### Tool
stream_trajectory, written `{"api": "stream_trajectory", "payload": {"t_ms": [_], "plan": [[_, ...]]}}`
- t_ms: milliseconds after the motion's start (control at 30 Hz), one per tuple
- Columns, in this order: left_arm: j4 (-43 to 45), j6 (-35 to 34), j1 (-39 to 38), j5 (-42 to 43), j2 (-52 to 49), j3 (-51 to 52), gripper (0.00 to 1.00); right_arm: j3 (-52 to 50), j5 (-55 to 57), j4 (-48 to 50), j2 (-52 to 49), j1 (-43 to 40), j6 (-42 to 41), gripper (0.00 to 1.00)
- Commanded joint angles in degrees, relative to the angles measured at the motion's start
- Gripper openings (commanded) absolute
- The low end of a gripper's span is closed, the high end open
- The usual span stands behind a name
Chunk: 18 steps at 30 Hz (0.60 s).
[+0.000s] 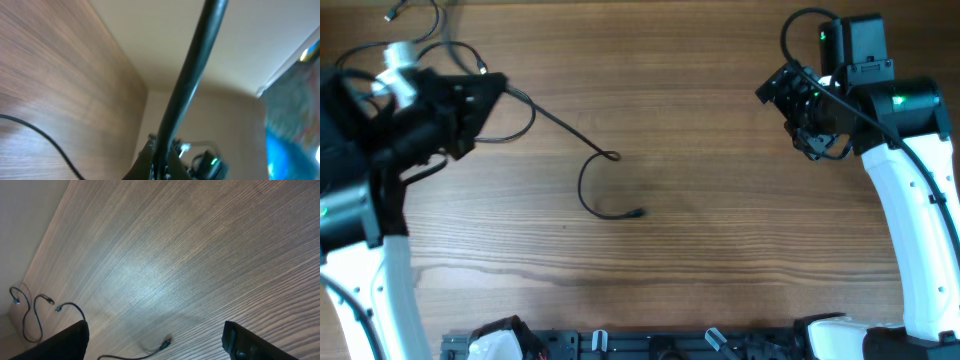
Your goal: Untangle cables
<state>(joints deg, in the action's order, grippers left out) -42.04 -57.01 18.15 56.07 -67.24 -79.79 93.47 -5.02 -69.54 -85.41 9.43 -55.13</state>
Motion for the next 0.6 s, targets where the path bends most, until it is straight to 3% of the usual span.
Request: {"api": "stream_trajectory", "payload": {"t_ms": [0,233,433,567], "plan": [[0.3,-14.2,7.2,1.1,3.3,-1.2,0.04,-0.5,1.1,-0.2,-0.5,0.0,1.2,0.87],[1.0,-13.9,22.4,0.9,3.1,-1.2,0.04,-0.5,1.1,-0.4,-0.5,0.0,1.2,0.87],[1.3,7.2,33.7,0.9,2.3,-1.2,0.04,-0.5,1.1,-0.6,-0.5,0.0,2.6,0.87],[1.0,15.1,35.8,0.9,0.2,-1.1,0.04,-0.5,1.1,-0.7,-0.5,0.0,2.7,0.87]]}}
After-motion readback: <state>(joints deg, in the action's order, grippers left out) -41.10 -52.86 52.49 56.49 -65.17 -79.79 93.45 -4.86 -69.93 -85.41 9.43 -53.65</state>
